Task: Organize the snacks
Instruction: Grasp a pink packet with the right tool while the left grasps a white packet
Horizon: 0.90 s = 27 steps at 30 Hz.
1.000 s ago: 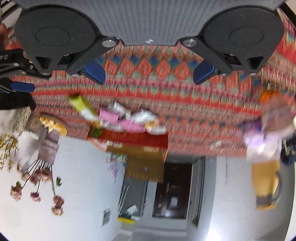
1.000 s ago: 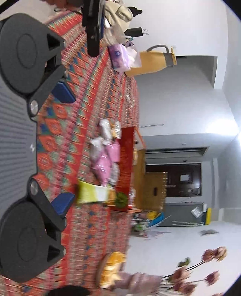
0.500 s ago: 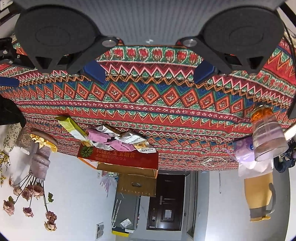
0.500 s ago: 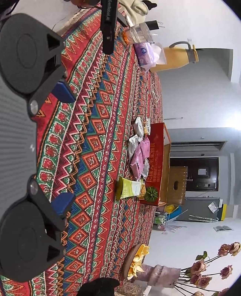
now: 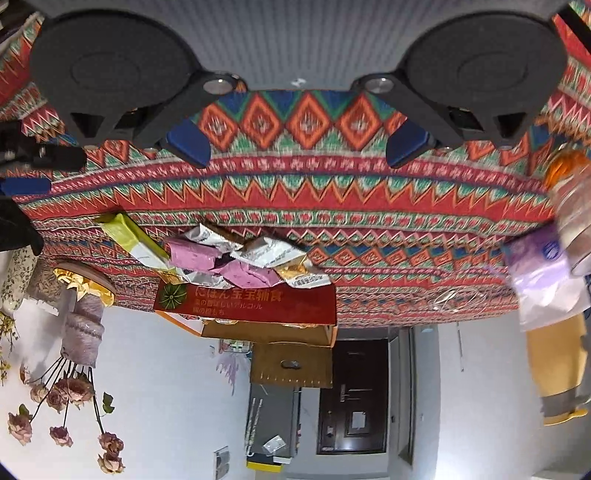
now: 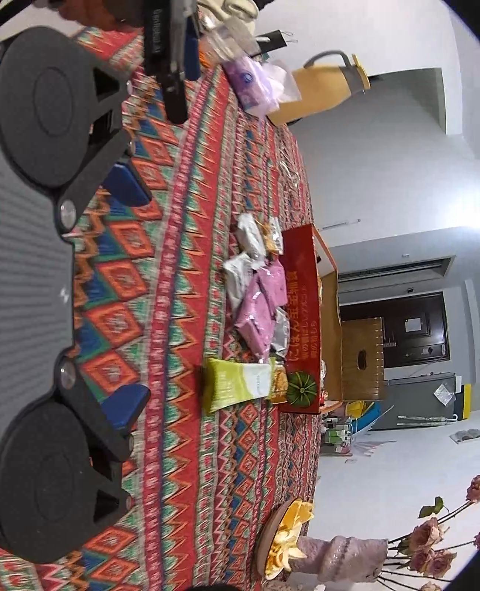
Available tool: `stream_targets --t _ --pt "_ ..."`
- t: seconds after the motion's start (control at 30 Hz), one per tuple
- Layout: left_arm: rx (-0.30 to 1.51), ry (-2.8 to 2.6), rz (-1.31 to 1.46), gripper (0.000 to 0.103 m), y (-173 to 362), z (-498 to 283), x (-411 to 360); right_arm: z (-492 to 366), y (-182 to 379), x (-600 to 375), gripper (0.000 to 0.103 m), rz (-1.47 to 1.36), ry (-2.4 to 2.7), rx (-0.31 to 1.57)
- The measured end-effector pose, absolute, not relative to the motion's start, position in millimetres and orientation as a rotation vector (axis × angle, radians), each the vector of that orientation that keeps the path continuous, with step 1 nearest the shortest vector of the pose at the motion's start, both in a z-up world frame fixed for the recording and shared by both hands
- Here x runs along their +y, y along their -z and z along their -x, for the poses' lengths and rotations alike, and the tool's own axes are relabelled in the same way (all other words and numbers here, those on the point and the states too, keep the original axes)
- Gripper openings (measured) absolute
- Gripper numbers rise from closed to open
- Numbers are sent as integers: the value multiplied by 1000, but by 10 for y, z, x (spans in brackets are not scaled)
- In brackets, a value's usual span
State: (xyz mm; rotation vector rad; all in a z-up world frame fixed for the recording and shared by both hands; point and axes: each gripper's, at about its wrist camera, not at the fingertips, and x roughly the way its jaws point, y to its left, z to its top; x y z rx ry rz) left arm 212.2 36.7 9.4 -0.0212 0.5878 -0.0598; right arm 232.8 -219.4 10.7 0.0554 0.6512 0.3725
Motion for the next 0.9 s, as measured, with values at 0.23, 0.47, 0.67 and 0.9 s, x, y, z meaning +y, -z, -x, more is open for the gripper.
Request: stream_targets --t 0.23,0.47,0.67,0.9 --pt "567 100 4 103 -48 -2595 363 -3027 -215 -1960 90 -60 -411 609" --pt "558 109 -8 103 -53 -2995 409 -3983 -71 -1679 87 -84 -358 645" --pt "522 134 -135 103 -53 -3367 253 -4432 160 -1561 82 -62 -276 669" --pt "527 204 -297 102 191 -3916 -64 -4325 238 -1855 65 -56 -353 653"
